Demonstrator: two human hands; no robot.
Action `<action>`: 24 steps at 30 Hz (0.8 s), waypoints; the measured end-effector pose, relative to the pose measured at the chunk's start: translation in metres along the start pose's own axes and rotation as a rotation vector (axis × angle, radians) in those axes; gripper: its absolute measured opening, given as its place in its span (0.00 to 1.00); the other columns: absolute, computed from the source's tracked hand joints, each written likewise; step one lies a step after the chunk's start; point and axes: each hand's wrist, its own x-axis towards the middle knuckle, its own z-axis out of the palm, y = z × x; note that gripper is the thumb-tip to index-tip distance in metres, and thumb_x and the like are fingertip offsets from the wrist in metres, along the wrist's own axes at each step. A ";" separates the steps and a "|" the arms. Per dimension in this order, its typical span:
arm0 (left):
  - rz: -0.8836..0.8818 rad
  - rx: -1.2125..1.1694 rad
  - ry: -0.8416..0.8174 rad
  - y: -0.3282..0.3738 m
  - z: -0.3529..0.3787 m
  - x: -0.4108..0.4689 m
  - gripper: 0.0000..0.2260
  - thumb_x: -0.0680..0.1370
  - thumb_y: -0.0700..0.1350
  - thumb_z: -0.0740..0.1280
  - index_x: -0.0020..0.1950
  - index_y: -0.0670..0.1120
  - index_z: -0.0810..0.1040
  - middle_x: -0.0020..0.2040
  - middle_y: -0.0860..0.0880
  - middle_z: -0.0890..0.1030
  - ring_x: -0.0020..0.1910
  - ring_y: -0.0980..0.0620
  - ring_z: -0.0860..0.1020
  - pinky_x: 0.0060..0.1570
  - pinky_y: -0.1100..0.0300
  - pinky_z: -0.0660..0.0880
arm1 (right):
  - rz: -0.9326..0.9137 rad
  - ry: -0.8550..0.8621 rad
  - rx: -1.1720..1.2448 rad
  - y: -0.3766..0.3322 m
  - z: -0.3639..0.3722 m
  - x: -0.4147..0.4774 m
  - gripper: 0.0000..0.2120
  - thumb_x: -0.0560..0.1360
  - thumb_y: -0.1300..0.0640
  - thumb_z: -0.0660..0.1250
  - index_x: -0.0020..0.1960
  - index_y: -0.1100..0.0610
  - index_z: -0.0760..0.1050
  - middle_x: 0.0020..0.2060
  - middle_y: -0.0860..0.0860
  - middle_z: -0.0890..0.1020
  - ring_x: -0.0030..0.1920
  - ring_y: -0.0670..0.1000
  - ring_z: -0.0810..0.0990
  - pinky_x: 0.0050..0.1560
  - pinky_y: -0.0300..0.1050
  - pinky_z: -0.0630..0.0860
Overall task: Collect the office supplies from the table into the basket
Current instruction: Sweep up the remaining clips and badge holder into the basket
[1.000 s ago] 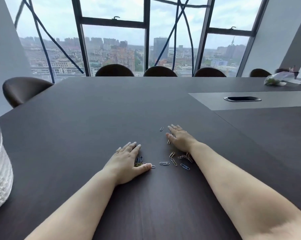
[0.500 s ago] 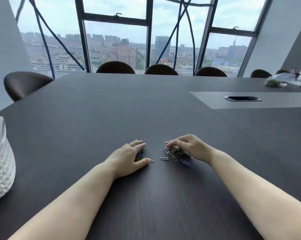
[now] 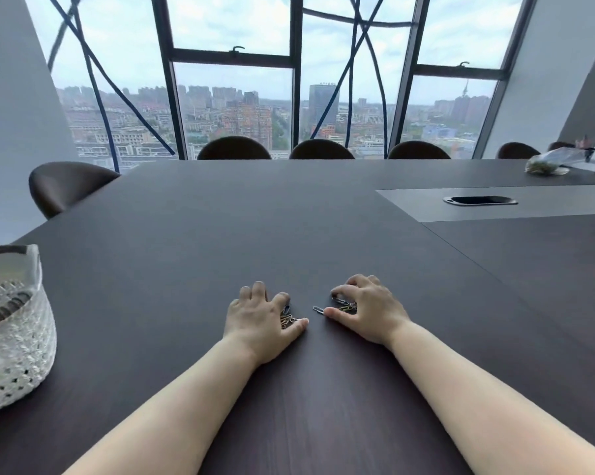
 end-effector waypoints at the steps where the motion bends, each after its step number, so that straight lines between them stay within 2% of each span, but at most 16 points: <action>1: -0.001 -0.007 0.000 0.001 0.000 -0.001 0.25 0.74 0.67 0.54 0.65 0.56 0.67 0.60 0.47 0.67 0.62 0.46 0.66 0.60 0.53 0.67 | 0.019 0.034 0.013 -0.001 0.001 0.000 0.21 0.71 0.37 0.63 0.59 0.46 0.75 0.55 0.47 0.75 0.60 0.49 0.69 0.59 0.44 0.68; 5: 0.043 -0.080 0.045 0.007 0.000 -0.003 0.19 0.76 0.62 0.56 0.58 0.50 0.70 0.56 0.48 0.71 0.57 0.47 0.74 0.51 0.55 0.72 | 0.013 0.100 -0.007 -0.002 0.002 -0.003 0.14 0.73 0.43 0.64 0.51 0.50 0.78 0.48 0.48 0.77 0.53 0.50 0.76 0.48 0.43 0.71; 9: 0.097 -0.062 0.082 0.010 0.002 -0.002 0.16 0.78 0.58 0.56 0.53 0.47 0.72 0.54 0.49 0.76 0.54 0.48 0.76 0.49 0.57 0.71 | -0.048 0.091 -0.022 -0.005 0.001 -0.004 0.14 0.75 0.44 0.63 0.46 0.55 0.75 0.42 0.48 0.76 0.48 0.53 0.78 0.43 0.42 0.67; 16: 0.148 -0.017 0.058 0.009 0.003 -0.001 0.17 0.80 0.57 0.54 0.50 0.47 0.74 0.54 0.49 0.79 0.55 0.48 0.76 0.49 0.58 0.69 | -0.036 0.053 -0.161 -0.011 0.004 -0.004 0.16 0.78 0.43 0.56 0.47 0.56 0.72 0.49 0.53 0.81 0.51 0.55 0.78 0.47 0.45 0.70; 20: 0.143 0.003 0.068 0.009 0.001 -0.004 0.18 0.80 0.57 0.53 0.48 0.46 0.76 0.51 0.48 0.81 0.53 0.47 0.77 0.46 0.58 0.69 | -0.011 0.021 -0.226 -0.012 0.007 -0.003 0.16 0.79 0.44 0.53 0.42 0.55 0.65 0.48 0.54 0.81 0.51 0.56 0.79 0.43 0.45 0.69; 22: 0.138 0.002 0.078 0.008 0.000 -0.005 0.18 0.80 0.57 0.53 0.47 0.46 0.76 0.50 0.47 0.81 0.52 0.46 0.77 0.47 0.57 0.70 | 0.005 0.031 -0.183 -0.012 0.006 -0.004 0.18 0.79 0.45 0.53 0.36 0.55 0.61 0.44 0.55 0.80 0.47 0.58 0.78 0.40 0.45 0.65; 24: 0.134 -0.017 0.074 0.006 -0.002 -0.007 0.19 0.80 0.57 0.52 0.46 0.46 0.76 0.50 0.47 0.82 0.52 0.46 0.78 0.47 0.57 0.71 | 0.040 0.066 -0.081 -0.010 0.003 -0.006 0.21 0.79 0.46 0.54 0.31 0.53 0.55 0.33 0.54 0.74 0.39 0.58 0.72 0.37 0.45 0.63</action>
